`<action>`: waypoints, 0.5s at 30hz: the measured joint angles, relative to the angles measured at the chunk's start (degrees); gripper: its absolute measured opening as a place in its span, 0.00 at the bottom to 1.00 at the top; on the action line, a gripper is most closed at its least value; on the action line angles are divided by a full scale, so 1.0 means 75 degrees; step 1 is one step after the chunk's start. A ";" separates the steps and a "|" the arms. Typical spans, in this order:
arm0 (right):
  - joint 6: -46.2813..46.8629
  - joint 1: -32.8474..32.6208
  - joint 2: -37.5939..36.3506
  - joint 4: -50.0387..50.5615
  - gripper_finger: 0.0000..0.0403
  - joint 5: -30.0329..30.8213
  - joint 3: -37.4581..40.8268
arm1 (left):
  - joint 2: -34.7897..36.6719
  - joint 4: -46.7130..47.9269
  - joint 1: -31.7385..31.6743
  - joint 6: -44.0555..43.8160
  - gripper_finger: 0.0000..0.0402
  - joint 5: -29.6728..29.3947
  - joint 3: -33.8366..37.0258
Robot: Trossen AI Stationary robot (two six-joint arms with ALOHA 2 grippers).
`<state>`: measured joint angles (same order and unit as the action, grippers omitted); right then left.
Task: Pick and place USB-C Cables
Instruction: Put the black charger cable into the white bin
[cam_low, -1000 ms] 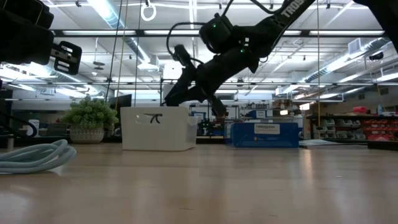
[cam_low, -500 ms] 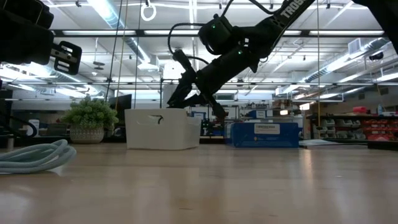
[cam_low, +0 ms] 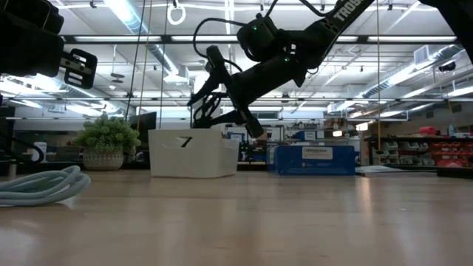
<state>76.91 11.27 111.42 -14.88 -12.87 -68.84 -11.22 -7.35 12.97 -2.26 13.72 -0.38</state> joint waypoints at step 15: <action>-0.0956 0.0034 0.0000 0.0507 0.64 0.1066 -0.0003 | -0.0001 0.0000 0.0001 0.0000 0.03 0.0001 0.0000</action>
<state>69.74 11.53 111.42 -11.08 -4.88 -68.86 -11.23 -7.35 12.98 -2.26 13.72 -0.38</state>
